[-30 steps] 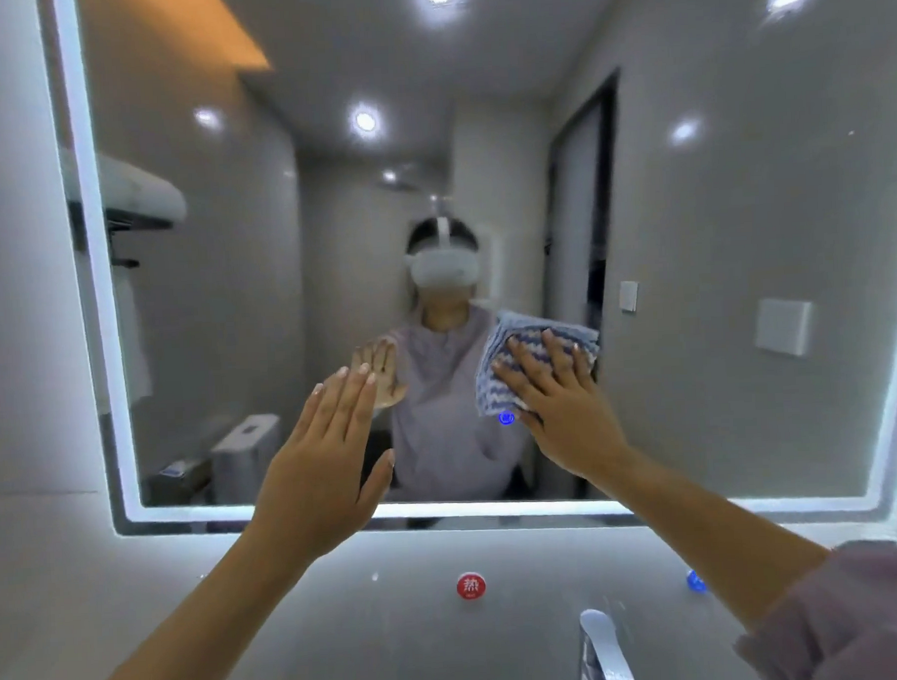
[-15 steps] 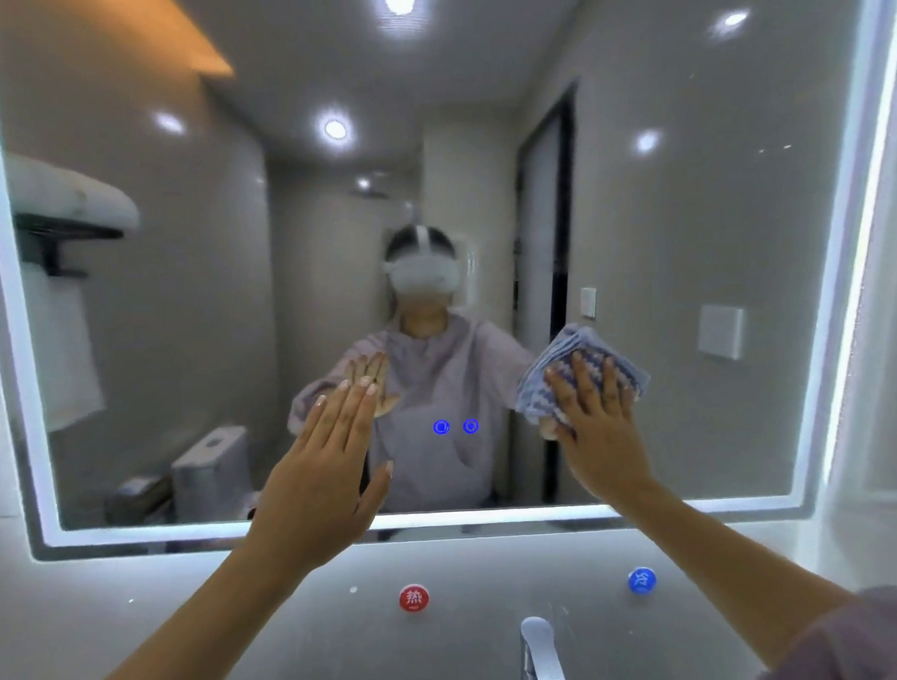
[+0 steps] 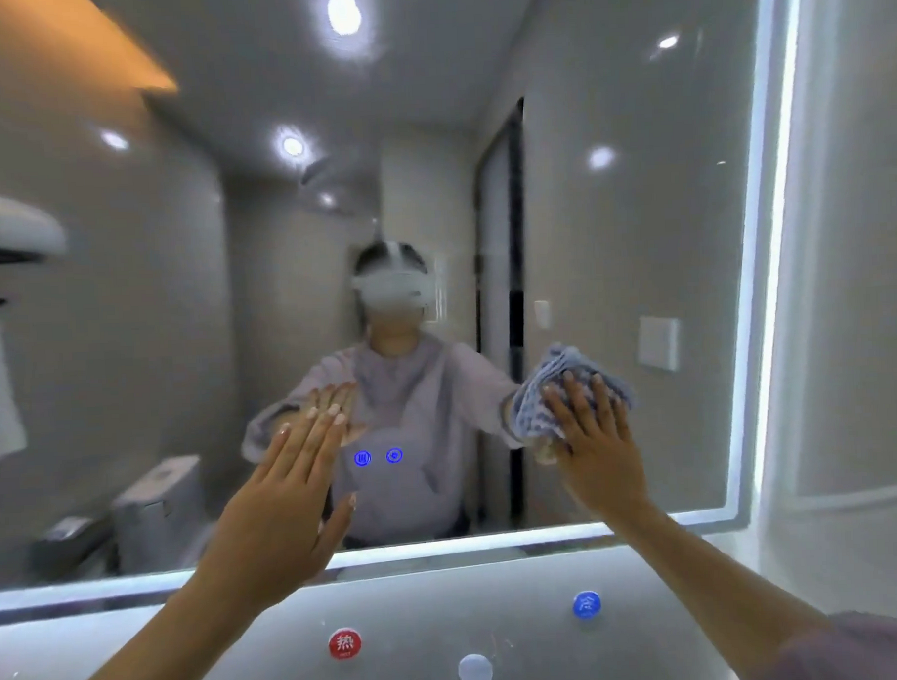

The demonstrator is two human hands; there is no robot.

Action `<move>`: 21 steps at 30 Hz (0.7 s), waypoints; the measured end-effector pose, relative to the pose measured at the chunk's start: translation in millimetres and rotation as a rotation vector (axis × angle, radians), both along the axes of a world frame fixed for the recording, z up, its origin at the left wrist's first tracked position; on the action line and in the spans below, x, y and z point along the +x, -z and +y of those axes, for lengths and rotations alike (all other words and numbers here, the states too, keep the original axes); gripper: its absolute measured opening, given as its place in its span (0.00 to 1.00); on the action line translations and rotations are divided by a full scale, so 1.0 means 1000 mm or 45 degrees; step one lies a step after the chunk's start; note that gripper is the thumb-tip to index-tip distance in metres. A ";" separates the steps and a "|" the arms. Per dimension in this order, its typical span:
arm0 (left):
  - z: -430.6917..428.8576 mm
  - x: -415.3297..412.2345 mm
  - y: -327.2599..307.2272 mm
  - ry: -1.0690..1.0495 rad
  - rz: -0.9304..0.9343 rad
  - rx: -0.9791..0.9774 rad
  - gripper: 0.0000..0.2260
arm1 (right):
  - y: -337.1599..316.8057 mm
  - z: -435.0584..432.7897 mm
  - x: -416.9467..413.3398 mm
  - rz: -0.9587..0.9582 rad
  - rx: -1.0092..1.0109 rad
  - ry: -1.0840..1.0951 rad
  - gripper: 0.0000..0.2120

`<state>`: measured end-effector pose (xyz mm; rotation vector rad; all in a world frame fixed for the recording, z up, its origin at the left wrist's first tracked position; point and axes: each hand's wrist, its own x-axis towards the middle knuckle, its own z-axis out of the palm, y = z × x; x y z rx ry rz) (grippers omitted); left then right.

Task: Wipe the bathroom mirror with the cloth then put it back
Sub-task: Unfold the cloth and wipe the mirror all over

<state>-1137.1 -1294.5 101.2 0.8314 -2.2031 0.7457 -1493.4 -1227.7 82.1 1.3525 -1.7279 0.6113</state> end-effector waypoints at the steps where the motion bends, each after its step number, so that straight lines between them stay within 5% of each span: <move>1: 0.000 -0.002 0.000 0.000 -0.005 -0.001 0.30 | -0.008 0.000 -0.002 -0.071 -0.044 0.015 0.26; 6: 0.001 -0.009 -0.002 0.032 0.029 -0.002 0.29 | -0.020 -0.015 0.021 -0.304 -0.165 0.022 0.31; 12: 0.011 -0.016 0.007 0.041 0.059 0.085 0.29 | 0.054 -0.031 0.062 0.250 0.095 -0.214 0.26; 16: 0.017 -0.013 0.009 0.026 0.016 0.117 0.31 | 0.064 -0.021 0.078 0.159 0.132 -0.278 0.23; 18: 0.019 -0.012 0.009 0.057 0.054 0.127 0.32 | 0.056 -0.012 0.089 -0.082 0.154 -0.388 0.21; 21: 0.025 -0.013 0.015 0.126 0.226 0.270 0.34 | 0.039 0.015 0.110 -0.983 0.188 -0.651 0.18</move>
